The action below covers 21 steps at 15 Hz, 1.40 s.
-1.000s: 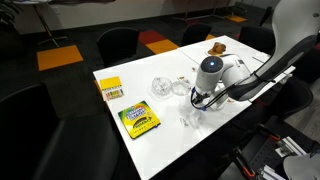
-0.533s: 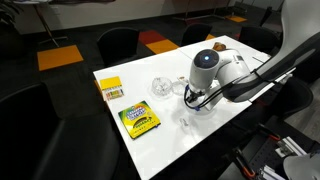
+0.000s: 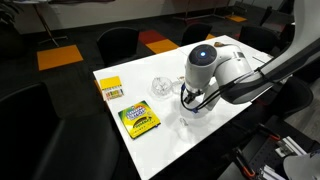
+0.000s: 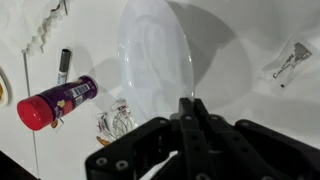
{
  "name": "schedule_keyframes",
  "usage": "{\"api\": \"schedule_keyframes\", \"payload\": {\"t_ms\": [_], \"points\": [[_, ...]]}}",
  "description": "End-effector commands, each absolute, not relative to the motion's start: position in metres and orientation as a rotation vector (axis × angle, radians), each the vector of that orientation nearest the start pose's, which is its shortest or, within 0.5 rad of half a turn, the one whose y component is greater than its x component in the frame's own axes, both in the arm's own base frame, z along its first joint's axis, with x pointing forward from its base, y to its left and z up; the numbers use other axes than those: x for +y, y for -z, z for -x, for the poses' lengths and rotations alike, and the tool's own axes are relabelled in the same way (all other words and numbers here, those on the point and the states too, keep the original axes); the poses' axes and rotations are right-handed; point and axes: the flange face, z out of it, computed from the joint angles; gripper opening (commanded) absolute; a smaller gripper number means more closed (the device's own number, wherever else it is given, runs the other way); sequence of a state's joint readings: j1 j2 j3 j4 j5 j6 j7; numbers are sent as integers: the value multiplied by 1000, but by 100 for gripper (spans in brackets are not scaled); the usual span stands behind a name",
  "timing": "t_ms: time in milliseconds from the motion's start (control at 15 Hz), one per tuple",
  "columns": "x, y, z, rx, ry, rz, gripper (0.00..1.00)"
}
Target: Move the white plate to the left, remove the white paper from underneath the plate
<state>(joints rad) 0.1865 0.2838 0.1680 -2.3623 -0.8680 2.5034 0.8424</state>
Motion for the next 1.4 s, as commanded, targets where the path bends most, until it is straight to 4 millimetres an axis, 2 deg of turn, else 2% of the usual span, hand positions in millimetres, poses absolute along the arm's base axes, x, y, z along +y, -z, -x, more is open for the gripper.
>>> {"api": "schedule_keyframes", "payload": {"t_ms": [0,400,600,867,933,1067,1333], "points": [[216,-197,-454,-628,239,3453,2],[274,-184,-447,-852,230,3365,2],[287,-173,-448,-914,208,3343,2],[293,-155,-453,-939,165,3336,2],[292,-152,-454,-939,153,3339,31],[292,-149,-457,-938,141,3339,38],[292,-149,-461,-938,134,3338,69]]}}
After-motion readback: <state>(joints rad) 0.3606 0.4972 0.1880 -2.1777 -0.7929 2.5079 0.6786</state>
